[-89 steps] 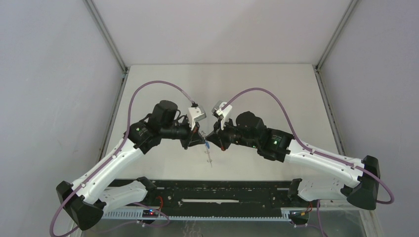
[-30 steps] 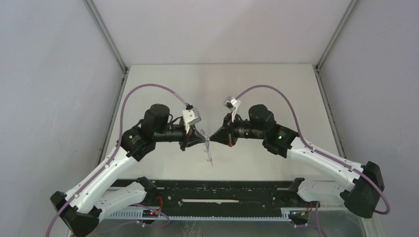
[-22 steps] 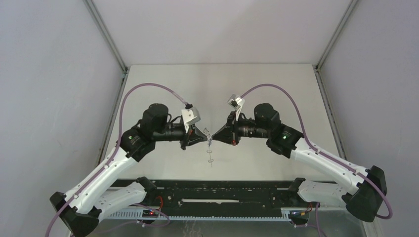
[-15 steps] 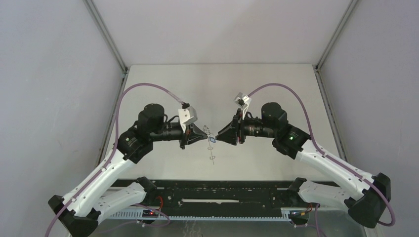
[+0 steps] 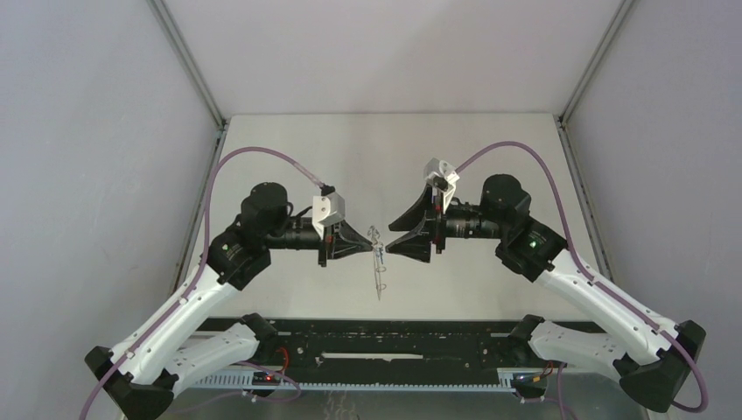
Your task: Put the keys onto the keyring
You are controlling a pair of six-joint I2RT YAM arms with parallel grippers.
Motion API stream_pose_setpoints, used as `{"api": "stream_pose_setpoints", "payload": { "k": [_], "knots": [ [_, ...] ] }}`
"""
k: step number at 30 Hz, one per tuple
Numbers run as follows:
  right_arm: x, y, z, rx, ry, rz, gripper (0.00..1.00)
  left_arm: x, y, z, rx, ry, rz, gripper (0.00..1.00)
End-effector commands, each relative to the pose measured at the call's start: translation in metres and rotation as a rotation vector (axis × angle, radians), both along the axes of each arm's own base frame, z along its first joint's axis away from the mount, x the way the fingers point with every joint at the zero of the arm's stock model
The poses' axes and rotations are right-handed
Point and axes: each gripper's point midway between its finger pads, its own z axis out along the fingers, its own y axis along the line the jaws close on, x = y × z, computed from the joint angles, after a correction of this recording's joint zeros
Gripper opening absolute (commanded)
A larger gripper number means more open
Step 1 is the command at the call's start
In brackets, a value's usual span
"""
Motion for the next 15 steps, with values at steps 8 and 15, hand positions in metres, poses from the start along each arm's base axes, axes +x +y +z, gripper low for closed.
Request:
{"api": "stream_pose_setpoints", "payload": {
  "k": [8, 15],
  "knots": [
    [-0.031, 0.005, 0.043, 0.126, -0.207, 0.240, 0.55, -0.028, -0.007, 0.029, -0.114, -0.007, -0.165, 0.00],
    [-0.035, 0.010, 0.049, 0.158, -0.210, 0.274, 0.54, -0.029, -0.008, 0.029, -0.116, 0.006, -0.173, 0.00]
  ]
}}
